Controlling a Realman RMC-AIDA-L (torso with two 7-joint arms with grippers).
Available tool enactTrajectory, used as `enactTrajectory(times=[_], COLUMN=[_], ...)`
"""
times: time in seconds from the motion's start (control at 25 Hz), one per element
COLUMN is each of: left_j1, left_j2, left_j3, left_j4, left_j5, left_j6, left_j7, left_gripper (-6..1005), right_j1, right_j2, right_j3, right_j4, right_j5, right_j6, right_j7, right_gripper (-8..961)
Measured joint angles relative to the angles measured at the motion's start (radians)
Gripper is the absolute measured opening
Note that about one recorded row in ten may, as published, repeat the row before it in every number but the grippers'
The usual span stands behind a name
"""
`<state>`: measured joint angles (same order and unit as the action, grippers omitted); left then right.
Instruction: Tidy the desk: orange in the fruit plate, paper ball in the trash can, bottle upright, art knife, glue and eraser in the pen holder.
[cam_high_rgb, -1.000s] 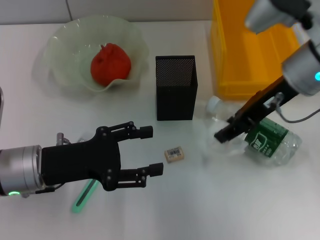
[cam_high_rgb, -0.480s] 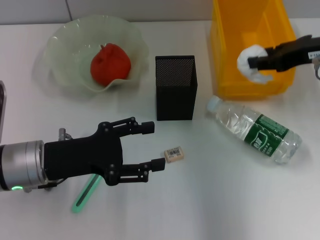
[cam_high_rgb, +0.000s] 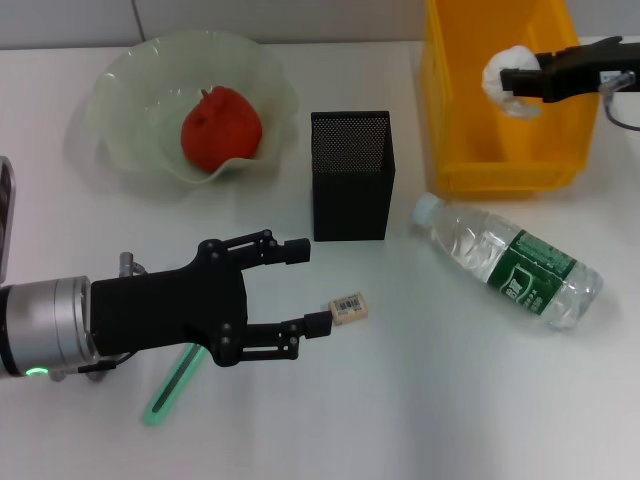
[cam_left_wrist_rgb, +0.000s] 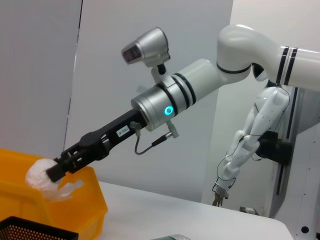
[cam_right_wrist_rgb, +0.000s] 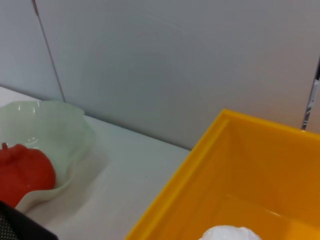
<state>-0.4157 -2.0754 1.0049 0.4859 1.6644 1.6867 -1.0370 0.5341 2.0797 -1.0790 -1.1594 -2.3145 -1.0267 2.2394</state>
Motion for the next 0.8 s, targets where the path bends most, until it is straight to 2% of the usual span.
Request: enactTrajectory(times=[0.24,0.72,0.8], left_j1=[0.000,-0.012,-0.014], left_j2=[0.000,0.001,0.001], left_j3=[0.000,0.000,0.000], left_j4=[-0.003,-0.001,-0.003], left_j5=[0.000,-0.014,-0.014], left_j6=[-0.008,-0.009,-0.009], left_j7=[0.000,0.000,0.000], left_gripper=[812,812,812], right_j1=[0.018,0.019,0.019], right_j2=[-0.001,0.000,0.001], right_j3=[-0.001,-0.001,-0.001], right_j4=[0.040,0.034,0.036], right_j5=[0.000,0.000,0.000], right_j6=[0.039,0.038,0.038], right_j7=[-0.012,-0.021,-0.021], right_gripper=[458,477,514])
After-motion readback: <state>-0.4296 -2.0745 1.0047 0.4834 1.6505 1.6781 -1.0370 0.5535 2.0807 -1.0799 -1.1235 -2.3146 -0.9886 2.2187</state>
